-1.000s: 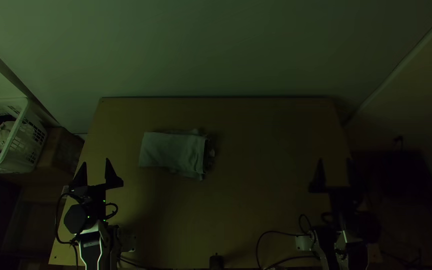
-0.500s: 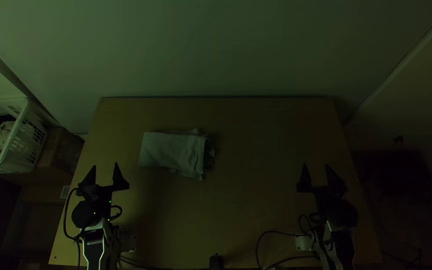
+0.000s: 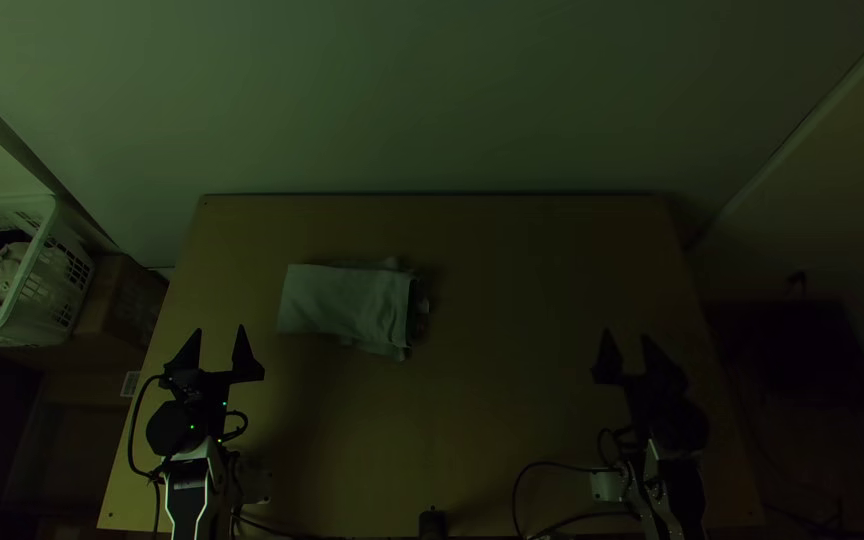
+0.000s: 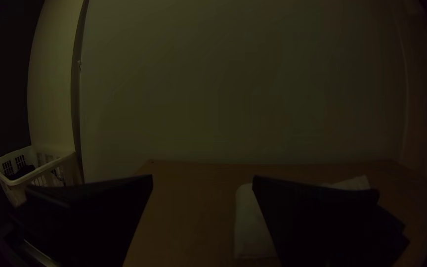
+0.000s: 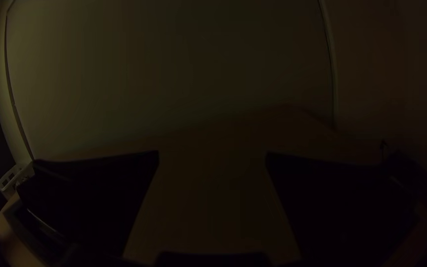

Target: Fold the t-shirt

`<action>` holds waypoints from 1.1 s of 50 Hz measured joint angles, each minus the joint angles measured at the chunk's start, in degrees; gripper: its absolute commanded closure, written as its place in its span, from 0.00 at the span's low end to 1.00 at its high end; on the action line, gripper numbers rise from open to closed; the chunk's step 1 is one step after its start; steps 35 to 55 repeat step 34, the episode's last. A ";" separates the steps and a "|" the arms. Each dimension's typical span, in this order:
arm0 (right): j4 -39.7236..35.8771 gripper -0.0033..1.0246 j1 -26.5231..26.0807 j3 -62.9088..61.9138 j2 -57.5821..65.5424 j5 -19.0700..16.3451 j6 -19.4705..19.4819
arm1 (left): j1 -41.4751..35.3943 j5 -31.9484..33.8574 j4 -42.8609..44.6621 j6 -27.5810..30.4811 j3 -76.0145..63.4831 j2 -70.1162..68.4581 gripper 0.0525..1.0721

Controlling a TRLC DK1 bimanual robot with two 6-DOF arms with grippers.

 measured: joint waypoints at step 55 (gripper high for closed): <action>-0.02 0.04 0.00 0.00 0.00 0.00 0.42 | 0.00 -0.02 0.00 0.00 0.00 0.00 0.05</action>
